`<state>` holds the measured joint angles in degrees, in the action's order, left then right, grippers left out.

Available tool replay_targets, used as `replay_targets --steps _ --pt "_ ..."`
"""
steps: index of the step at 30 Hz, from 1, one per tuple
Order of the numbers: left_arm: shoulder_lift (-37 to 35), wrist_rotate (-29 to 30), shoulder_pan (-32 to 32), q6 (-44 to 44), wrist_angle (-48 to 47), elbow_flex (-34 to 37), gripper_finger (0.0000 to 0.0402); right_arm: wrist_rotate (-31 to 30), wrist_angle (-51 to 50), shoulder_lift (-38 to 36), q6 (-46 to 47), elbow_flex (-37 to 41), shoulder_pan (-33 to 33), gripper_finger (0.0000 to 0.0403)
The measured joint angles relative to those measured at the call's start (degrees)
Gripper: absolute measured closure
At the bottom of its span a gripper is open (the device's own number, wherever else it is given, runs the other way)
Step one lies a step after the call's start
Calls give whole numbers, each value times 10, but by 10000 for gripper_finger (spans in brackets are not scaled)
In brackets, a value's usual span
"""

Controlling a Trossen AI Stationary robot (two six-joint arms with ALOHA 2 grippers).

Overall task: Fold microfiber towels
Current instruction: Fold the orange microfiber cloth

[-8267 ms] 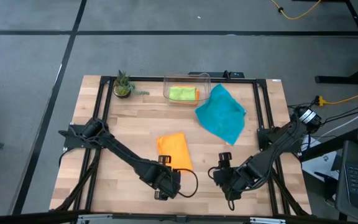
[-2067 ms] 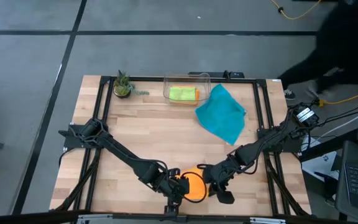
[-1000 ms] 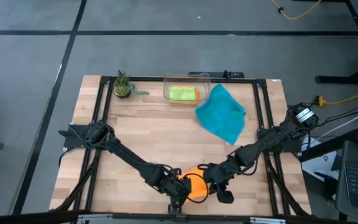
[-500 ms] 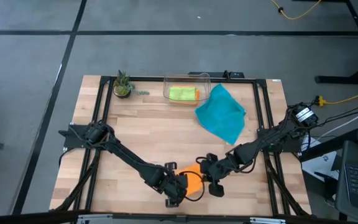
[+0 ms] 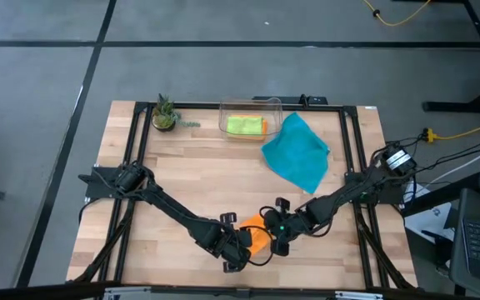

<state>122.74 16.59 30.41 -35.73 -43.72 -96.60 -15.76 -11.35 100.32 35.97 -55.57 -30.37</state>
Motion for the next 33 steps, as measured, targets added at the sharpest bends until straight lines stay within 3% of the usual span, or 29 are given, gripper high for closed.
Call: replay_targets --steps 10,27,33 --pt "0 5 0 -2 -30 0 401 -106 33 19 -33 0 0 389" --pt "0 26 0 -51 -43 37 401 -115 45 38 -35 0 6 386" --pt "-1 24 0 -62 -42 37 378 -113 41 38 -49 0 7 334"
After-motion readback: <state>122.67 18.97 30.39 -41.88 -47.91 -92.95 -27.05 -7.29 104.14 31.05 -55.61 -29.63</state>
